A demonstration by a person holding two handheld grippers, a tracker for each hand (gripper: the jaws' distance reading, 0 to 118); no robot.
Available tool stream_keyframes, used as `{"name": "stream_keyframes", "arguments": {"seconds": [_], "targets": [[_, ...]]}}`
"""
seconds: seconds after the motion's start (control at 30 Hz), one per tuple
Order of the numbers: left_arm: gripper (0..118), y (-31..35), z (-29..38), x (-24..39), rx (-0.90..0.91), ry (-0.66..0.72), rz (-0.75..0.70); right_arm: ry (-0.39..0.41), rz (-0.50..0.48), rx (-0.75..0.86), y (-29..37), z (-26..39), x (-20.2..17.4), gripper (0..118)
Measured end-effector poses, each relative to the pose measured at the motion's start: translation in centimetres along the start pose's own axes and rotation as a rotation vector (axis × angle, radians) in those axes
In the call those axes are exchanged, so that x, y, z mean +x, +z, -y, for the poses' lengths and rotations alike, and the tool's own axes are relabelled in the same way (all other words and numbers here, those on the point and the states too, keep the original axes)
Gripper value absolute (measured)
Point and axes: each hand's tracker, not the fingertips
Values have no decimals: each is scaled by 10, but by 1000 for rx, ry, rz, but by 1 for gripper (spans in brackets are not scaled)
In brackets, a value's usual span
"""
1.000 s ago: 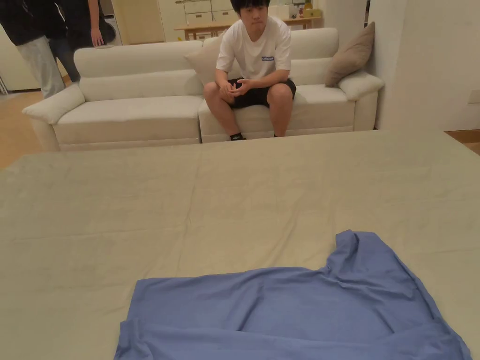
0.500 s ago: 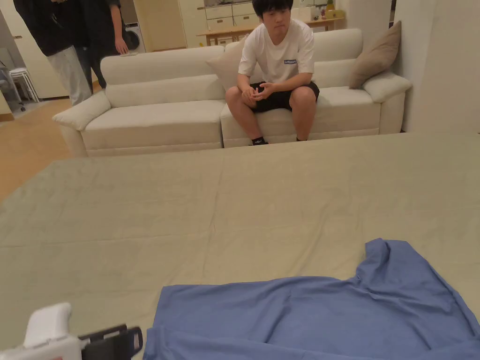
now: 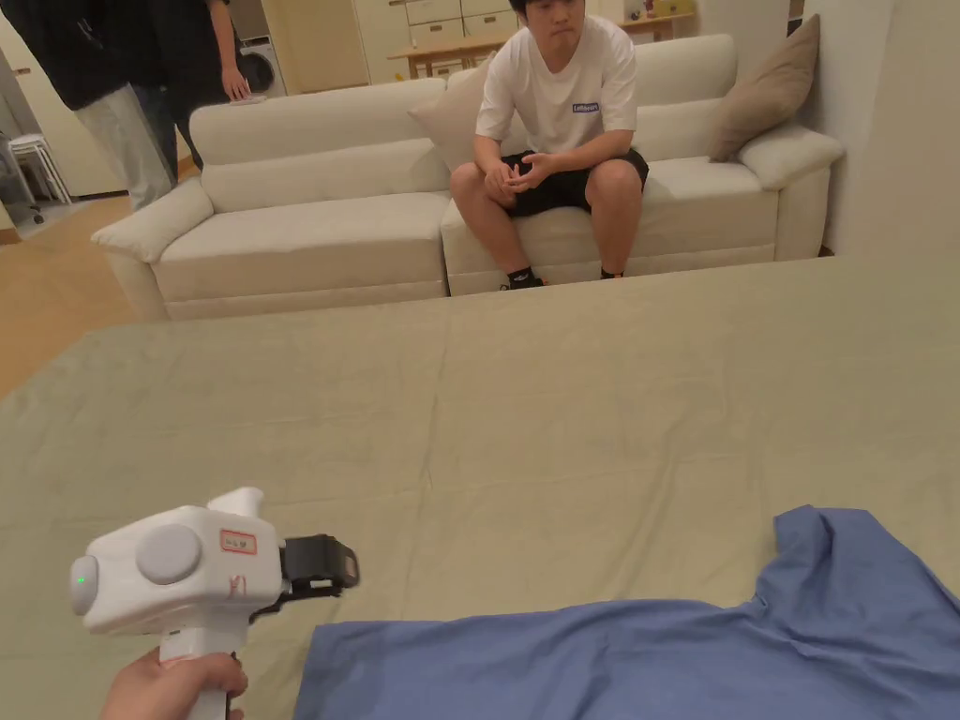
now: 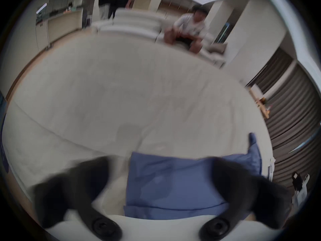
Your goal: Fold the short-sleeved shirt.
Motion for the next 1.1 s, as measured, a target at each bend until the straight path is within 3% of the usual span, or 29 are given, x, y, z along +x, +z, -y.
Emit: {"name": "stream_keyframes", "arguments": {"seconds": [0.03,0.2,0.27,0.3,0.4,0.43,0.53,0.7,0.73,0.8,0.83,0.93,1.03,1.1], "targets": [[117,-26,-1,-8,-78,15,-10,13,14,-20,-4,4,1,0],[110,-80,21,-29,-122,70,-56,19,31,-90,-20,19,2,0],[106,-88,30,-24,-120,24,-103,21,44,-108,-24,23,-1,0],[101,-82,26,-22,-78,-42,-102,23,49,-117,-27,25,-1,0],[31,-71,24,-9,-13,-144,-156,26,53,-149,-37,30,-3,0],[10,-65,23,-10,-4,-161,-107,31,48,-160,-43,32,-5,0],[6,-74,23,-2,-115,-164,-79,4,19,-174,-61,35,-6,0],[5,-63,14,-15,-34,-145,-45,32,40,-169,-111,16,4,0],[5,-57,12,-16,-1,-171,-35,23,36,-169,-126,9,9,13],[5,-42,7,-16,31,-204,-12,1,-5,-228,-160,-2,23,105],[5,-25,14,1,58,-200,15,12,-12,-276,-179,-7,27,118],[5,-5,12,5,105,-145,86,33,-12,-377,-242,-3,43,113],[5,22,34,32,164,-89,155,34,55,-488,-292,-3,46,112],[5,27,30,36,155,-107,148,12,78,-500,-315,-2,47,101]]}}
